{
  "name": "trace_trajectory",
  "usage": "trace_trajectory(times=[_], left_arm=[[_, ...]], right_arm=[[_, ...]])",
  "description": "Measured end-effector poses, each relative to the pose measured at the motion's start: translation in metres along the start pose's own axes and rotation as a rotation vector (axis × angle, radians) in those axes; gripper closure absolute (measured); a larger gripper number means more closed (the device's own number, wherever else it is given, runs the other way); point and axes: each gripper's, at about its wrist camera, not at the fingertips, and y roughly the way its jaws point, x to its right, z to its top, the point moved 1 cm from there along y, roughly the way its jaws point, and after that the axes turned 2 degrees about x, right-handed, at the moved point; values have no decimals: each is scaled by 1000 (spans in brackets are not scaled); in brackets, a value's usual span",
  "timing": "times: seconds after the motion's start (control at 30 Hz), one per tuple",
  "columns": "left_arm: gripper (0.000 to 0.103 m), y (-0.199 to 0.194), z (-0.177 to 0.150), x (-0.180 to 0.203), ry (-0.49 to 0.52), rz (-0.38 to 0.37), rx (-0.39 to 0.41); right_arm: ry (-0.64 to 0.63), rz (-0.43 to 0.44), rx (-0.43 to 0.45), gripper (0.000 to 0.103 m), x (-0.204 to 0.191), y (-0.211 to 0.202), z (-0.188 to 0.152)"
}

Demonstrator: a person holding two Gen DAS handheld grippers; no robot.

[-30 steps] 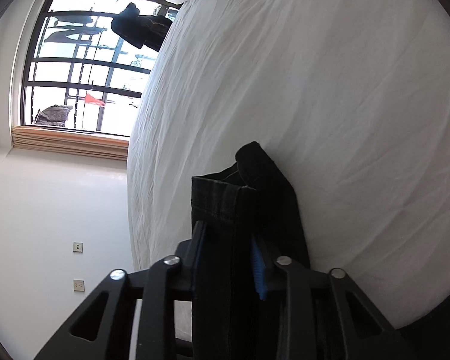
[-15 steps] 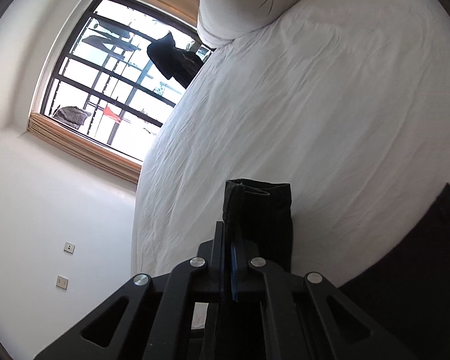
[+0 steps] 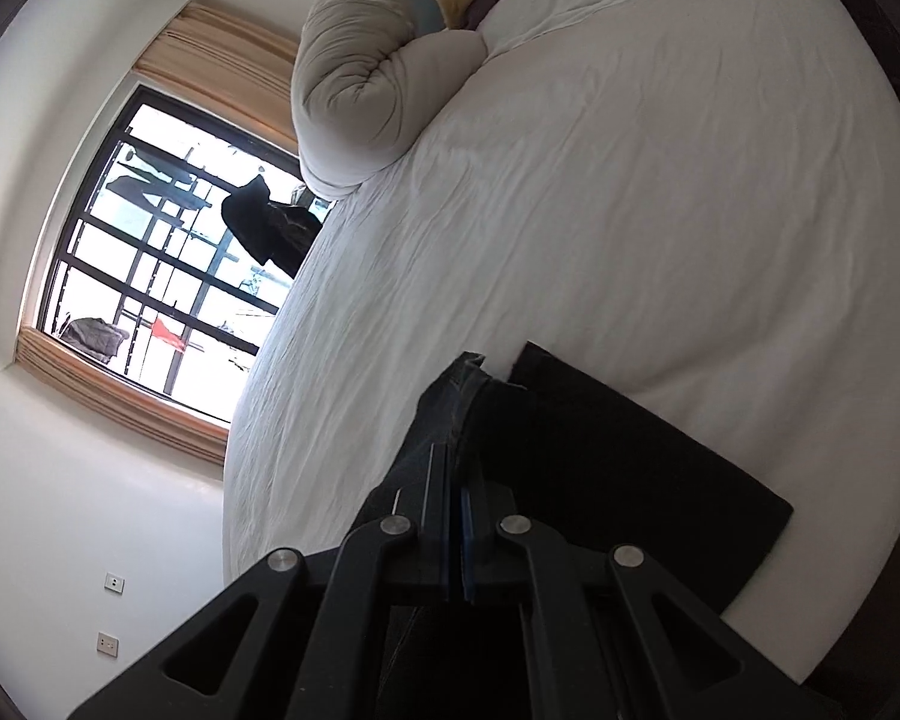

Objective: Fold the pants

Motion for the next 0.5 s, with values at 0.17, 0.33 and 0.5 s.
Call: trace_trajectory(times=[0.17,0.33,0.5], left_arm=[[25,0,2,11,-5,23,-1],[20,3,1,18,-3,23,12],[18,3,-1,25,7,26,22]], right_arm=[[33,-34,28,100,18,-2,-7],[6,-65,75,100,29,-13,-17],[115,-152,37,100,63,-5,-25]])
